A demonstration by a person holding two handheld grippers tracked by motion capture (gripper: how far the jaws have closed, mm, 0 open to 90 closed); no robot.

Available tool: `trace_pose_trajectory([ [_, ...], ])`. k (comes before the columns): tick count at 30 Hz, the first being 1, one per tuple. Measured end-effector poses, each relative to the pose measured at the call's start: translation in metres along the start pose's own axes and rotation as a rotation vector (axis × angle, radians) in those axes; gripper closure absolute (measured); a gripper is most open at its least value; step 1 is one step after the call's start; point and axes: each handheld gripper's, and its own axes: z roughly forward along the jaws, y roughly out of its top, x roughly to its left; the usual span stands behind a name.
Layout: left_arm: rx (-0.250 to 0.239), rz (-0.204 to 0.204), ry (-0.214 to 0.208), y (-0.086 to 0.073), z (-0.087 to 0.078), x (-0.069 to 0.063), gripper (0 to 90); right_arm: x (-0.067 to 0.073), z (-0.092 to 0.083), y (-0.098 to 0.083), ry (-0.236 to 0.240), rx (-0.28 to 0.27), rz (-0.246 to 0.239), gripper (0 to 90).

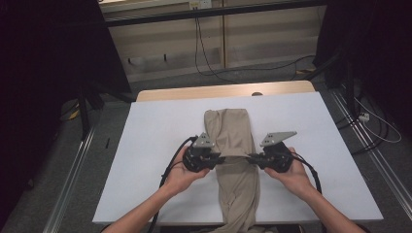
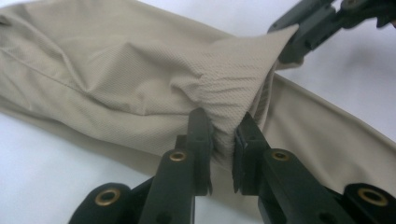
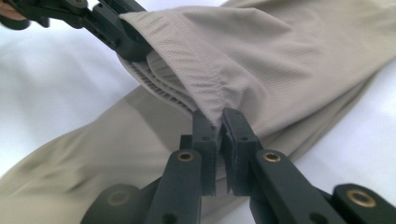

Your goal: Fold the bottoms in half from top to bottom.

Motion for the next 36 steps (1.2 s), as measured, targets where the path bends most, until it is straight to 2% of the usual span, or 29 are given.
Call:
trace_pose_trajectory([
  [4,0.022,0.039,-0.04,-0.014,-0.007,-0.022,79.6,0.022,-0.013,-0.015,0.029,0.01,-0.014,84.4],
  [6,0.029,0.052,-0.047,-0.02,-0.009,-0.032,79.5,0.034,-0.017,-0.023,0.035,0.023,-0.024,84.3],
  [9,0.042,0.064,-0.063,-0.028,-0.01,-0.041,79.3,0.047,-0.021,-0.032,0.045,0.035,-0.034,84.0],
  [11,0.061,0.069,-0.06,-0.033,-0.011,-0.046,79.3,0.052,-0.022,-0.036,0.051,0.034,-0.037,83.6],
  [15,0.085,0.08,-0.066,-0.042,-0.012,-0.055,78.6,0.06,-0.019,-0.043,0.063,0.068,-0.049,81.5],
  [16,0.09,0.072,-0.07,-0.045,-0.012,-0.056,77.9,0.062,-0.019,-0.045,0.068,0.073,-0.044,80.3],
  [22,0.123,0.101,-0.057,-0.057,-0.014,-0.065,69.5,0.072,-0.022,-0.057,0.072,0.105,-0.043,72.8],
  [25,0.137,0.087,-0.059,-0.059,-0.014,-0.07,65.8,0.079,-0.024,-0.061,0.063,0.12,-0.059,71.8],
  [28,0.16,0.116,-0.049,-0.062,-0.016,-0.075,60.5,0.08,-0.025,-0.063,0.078,0.126,-0.045,65.5],
  [31,0.169,0.099,-0.083,-0.063,-0.019,-0.07,57.9,0.078,-0.025,-0.061,0.103,0.118,-0.031,55.6],
  [33,0.161,0.086,-0.101,-0.065,-0.025,-0.066,55.2,0.075,-0.028,-0.059,0.092,0.095,-0.009,41.0],
  [34,0.146,0.088,-0.103,-0.066,-0.028,-0.063,52.7,0.074,-0.03,-0.058,0.072,0.076,0.006,37.2],
  [36,0.132,0.086,-0.089,-0.067,-0.031,-0.057,48.3,0.069,-0.033,-0.055,0.075,0.037,0.021,33.5],
])
